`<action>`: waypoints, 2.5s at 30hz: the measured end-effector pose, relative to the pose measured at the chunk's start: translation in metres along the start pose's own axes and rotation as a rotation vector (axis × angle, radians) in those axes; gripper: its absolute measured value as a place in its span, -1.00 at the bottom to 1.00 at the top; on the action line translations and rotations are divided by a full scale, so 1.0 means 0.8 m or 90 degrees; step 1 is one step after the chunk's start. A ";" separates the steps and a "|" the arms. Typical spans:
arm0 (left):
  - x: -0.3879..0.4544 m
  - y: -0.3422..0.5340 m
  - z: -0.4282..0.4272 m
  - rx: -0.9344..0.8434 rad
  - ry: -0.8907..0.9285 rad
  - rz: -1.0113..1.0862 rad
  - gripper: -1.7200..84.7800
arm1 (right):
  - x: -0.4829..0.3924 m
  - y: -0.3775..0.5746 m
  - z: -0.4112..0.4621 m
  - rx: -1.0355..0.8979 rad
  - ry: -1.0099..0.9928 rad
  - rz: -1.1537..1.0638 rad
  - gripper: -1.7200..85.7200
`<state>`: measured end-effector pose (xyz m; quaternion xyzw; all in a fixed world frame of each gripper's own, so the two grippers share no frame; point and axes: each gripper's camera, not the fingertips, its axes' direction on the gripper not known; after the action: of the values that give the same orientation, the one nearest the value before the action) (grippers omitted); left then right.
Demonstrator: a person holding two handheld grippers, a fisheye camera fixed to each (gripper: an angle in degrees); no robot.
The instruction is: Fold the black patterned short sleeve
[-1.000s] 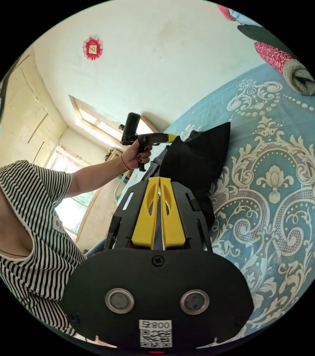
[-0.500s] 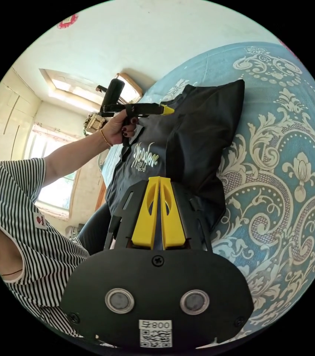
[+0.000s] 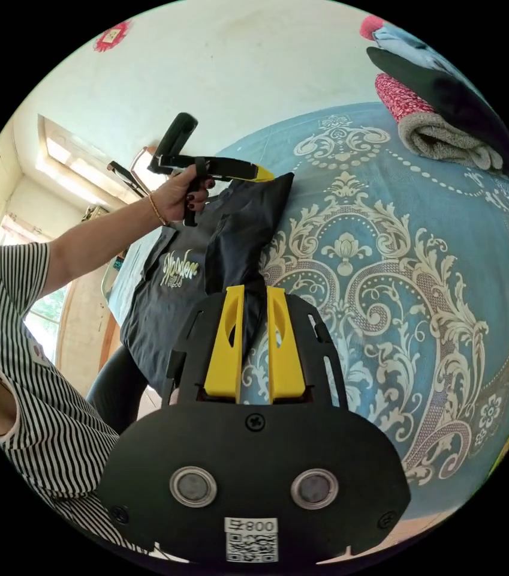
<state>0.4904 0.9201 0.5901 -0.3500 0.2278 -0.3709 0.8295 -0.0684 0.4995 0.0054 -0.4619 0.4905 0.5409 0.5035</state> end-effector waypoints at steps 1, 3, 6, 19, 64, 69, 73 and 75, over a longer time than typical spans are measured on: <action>0.003 -0.003 0.007 -0.015 0.000 0.008 -0.81 | -0.010 -0.005 0.006 -0.009 0.015 -0.015 -0.80; 0.009 -0.006 0.015 -0.036 -0.012 0.016 -0.86 | -0.022 -0.010 0.014 -0.023 0.049 -0.032 -0.80; 0.016 -0.005 0.018 -0.041 -0.017 0.024 -0.92 | -0.034 -0.018 0.026 -0.030 0.064 -0.040 -0.81; 0.020 0.000 -0.004 0.036 0.044 -0.013 -0.95 | -0.046 -0.016 0.027 0.002 0.104 0.002 -0.93; 0.250 0.104 -0.130 0.087 0.008 0.067 -0.96 | -0.009 -0.003 0.044 0.061 0.019 0.084 -0.96; 0.267 0.132 -0.124 0.052 -0.008 0.025 -0.96 | 0.013 -0.003 0.065 0.021 0.004 0.115 -0.96; 0.292 0.170 -0.184 0.131 -0.004 0.003 -0.96 | 0.029 -0.003 0.064 0.034 -0.010 0.130 -0.96; 0.291 0.182 -0.179 0.055 -0.029 -0.029 -0.96 | 0.039 -0.003 0.066 0.041 -0.033 0.144 -0.96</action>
<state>0.6105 0.7508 0.3601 -0.3278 0.1845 -0.3913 0.8399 -0.0687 0.5548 -0.0210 -0.3728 0.5434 0.5900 0.4666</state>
